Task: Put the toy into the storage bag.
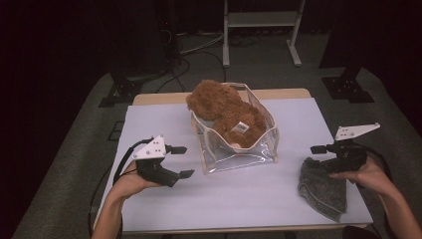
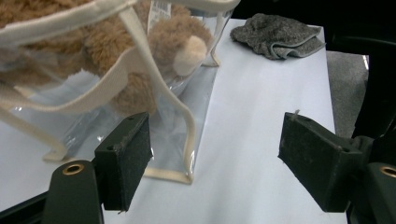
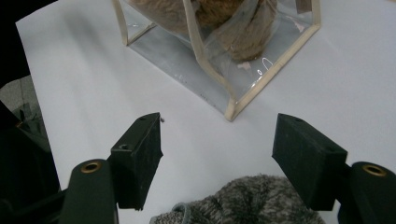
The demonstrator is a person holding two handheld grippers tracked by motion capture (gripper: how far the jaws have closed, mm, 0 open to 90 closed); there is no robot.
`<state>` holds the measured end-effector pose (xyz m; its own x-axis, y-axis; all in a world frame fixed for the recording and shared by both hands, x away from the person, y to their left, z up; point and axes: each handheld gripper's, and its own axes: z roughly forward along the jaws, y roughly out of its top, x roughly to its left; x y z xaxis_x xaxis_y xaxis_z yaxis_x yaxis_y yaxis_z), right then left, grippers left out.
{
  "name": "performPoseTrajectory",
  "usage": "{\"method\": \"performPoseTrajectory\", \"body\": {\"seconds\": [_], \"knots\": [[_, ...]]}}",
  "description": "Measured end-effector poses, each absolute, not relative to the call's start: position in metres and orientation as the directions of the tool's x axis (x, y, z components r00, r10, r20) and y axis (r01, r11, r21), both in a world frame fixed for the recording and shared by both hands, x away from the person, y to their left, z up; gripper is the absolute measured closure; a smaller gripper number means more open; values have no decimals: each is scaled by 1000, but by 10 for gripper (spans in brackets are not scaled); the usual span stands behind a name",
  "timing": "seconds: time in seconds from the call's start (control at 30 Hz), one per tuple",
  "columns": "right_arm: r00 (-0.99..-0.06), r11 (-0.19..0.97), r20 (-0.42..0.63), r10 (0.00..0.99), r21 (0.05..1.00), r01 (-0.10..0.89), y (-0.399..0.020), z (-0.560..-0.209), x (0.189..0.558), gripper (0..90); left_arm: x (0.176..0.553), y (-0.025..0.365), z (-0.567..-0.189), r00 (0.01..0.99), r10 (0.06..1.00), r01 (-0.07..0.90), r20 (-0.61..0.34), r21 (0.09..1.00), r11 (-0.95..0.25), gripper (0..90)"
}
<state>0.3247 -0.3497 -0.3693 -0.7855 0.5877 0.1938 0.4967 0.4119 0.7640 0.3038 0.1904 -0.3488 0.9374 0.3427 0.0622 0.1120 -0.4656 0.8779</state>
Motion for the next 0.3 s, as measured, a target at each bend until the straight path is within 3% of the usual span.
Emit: {"method": "performPoseTrajectory", "body": {"seconds": [0.3], "knots": [[-774,391,205,599,769,506,-357,-383,311,295,297,196,-361,931,362,129,56,874,-468,213]]}}
